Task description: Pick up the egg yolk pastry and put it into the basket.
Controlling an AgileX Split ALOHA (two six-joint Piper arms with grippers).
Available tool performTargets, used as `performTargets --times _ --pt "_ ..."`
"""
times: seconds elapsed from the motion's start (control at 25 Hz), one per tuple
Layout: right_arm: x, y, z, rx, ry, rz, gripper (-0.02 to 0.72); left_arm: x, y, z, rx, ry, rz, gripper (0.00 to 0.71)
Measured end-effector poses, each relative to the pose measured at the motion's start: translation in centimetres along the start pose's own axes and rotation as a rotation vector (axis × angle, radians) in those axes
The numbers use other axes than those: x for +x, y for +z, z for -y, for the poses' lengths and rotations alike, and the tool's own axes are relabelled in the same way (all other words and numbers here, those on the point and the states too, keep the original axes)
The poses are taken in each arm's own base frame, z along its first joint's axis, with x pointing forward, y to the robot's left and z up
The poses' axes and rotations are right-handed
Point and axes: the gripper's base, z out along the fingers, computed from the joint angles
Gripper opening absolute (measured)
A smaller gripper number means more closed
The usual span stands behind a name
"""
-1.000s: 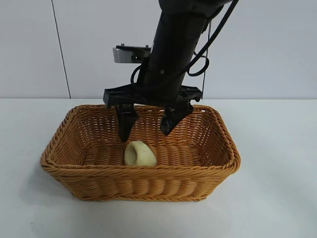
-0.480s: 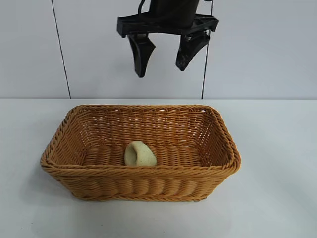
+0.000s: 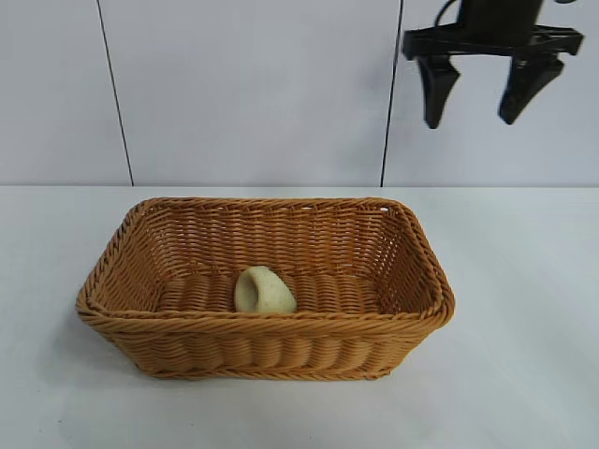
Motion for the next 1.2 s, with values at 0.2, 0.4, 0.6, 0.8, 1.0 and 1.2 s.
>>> performTargets --times 0.2,0.4,0.6,0.8,1.0,1.2 --pt "-0.1 0.0 0.6 0.000 -0.004 -0.001 0.570 0.0 0.0 0.0 0.000 0.000 0.000 0.696" --pt "0.6 0.4 0.5 -0.005 -0.016 -0.027 0.570 0.0 0.0 0.0 0.000 0.000 0.000 0.696" --pt "3.3 0.4 0.8 0.007 -0.032 -0.100 0.570 0.0 0.0 0.0 0.000 0.000 0.000 0.696" --pt "8.2 -0.3 1.2 0.003 -0.058 -0.199 0.570 0.0 0.0 0.0 0.001 -0.001 0.000 0.696" --pt "14.0 -2.0 1.5 -0.020 -0.065 -0.268 0.570 0.0 0.0 0.0 0.001 -0.001 0.000 0.696" --pt "20.3 -4.3 2.1 -0.031 -0.083 -0.283 0.570 0.0 0.0 0.0 0.001 -0.001 0.000 0.696"
